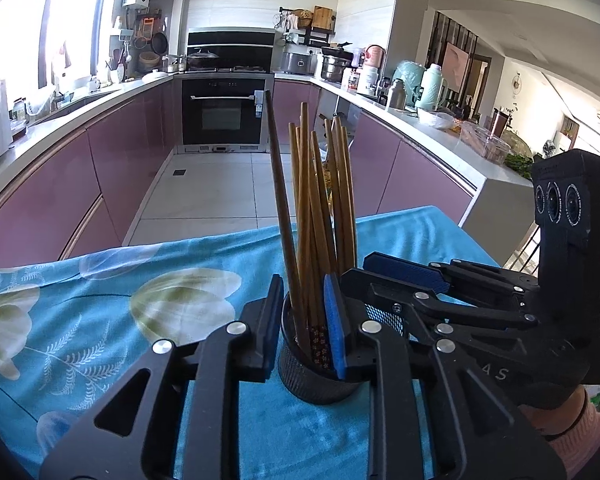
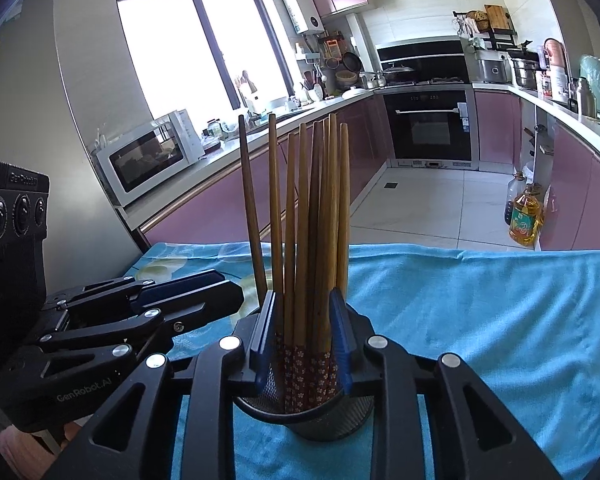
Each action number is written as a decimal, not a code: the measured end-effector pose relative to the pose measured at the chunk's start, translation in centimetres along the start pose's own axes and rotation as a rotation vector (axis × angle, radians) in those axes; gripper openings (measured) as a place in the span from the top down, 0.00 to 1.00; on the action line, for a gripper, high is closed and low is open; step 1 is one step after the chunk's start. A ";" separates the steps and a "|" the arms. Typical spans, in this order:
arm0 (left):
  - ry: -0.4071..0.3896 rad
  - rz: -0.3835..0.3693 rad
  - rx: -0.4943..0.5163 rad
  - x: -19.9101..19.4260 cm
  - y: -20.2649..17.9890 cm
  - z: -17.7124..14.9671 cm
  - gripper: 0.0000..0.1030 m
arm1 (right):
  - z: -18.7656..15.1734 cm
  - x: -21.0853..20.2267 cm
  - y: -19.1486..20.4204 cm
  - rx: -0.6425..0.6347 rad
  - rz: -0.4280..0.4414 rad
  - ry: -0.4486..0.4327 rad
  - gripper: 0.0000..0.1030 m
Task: Organize utensils
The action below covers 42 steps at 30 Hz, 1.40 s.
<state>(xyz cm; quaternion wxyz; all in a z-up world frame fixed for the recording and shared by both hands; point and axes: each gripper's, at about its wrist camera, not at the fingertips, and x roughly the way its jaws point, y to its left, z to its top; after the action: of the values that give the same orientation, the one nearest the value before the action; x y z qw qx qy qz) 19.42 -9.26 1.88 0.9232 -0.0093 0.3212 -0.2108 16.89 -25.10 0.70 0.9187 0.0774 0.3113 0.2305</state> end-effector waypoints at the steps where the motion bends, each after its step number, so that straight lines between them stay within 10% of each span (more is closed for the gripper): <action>1: -0.006 0.004 -0.008 -0.1 0.2 -0.2 0.68 | 0.0 -0.2 0.1 -0.003 -0.002 -0.004 0.72; 14: -0.157 0.160 -0.021 -5.7 2.4 -4.4 0.06 | -2.1 -3.9 0.8 -0.050 -0.111 -0.118 0.16; 42: -0.362 0.309 -0.064 -13.5 2.3 -11.4 0.06 | -8.8 -9.2 5.6 -0.147 -0.319 -0.351 0.06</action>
<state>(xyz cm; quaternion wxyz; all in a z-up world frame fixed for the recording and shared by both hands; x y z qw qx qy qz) 4.02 -0.48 0.42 0.9863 -0.0269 0.1544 -0.0517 3.01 -24.50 0.19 0.9866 -0.0009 0.1374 0.0878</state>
